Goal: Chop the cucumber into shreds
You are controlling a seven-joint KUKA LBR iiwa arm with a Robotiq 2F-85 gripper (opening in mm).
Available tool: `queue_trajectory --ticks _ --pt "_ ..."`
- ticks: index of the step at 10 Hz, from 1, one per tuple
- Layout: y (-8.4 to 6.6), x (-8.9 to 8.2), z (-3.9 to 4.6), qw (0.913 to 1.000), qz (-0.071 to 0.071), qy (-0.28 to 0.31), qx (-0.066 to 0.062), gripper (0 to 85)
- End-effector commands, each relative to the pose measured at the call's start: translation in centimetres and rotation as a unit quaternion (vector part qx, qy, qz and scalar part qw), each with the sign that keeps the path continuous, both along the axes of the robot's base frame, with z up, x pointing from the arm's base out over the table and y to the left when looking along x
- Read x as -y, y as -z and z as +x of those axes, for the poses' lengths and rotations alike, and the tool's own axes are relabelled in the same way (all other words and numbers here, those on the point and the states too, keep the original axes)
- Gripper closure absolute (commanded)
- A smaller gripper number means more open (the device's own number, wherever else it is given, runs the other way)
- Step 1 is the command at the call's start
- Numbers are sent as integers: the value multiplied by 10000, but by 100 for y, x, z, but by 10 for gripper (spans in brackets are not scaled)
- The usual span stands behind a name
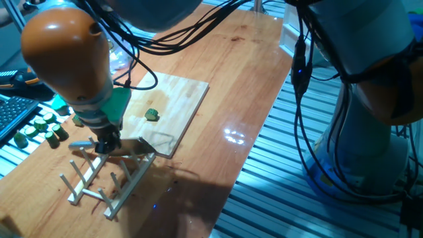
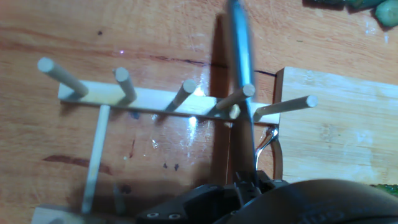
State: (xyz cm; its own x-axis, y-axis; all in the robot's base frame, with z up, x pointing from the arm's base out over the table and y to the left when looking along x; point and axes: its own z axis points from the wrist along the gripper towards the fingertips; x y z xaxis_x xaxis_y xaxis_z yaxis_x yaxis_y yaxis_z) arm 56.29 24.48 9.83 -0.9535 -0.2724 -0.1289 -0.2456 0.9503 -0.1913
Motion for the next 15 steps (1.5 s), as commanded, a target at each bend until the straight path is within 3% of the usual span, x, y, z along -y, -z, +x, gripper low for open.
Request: queue_trajectory --ticks 1,3,5,7,10,11,15 --pt "-1 0 1 10000 -15 24 5 510" --pt "-3 -6 4 10000 2 81 -18 510" --pt "-4 -45 7 9997 8 201 -146 510" --pt "10 -89 29 9986 -49 323 -412 510" --pt "91 -78 60 9970 -117 427 -633 510" --pt "129 -67 68 9967 -162 449 -651 680" --pt "206 -40 77 9958 -232 494 -741 680"
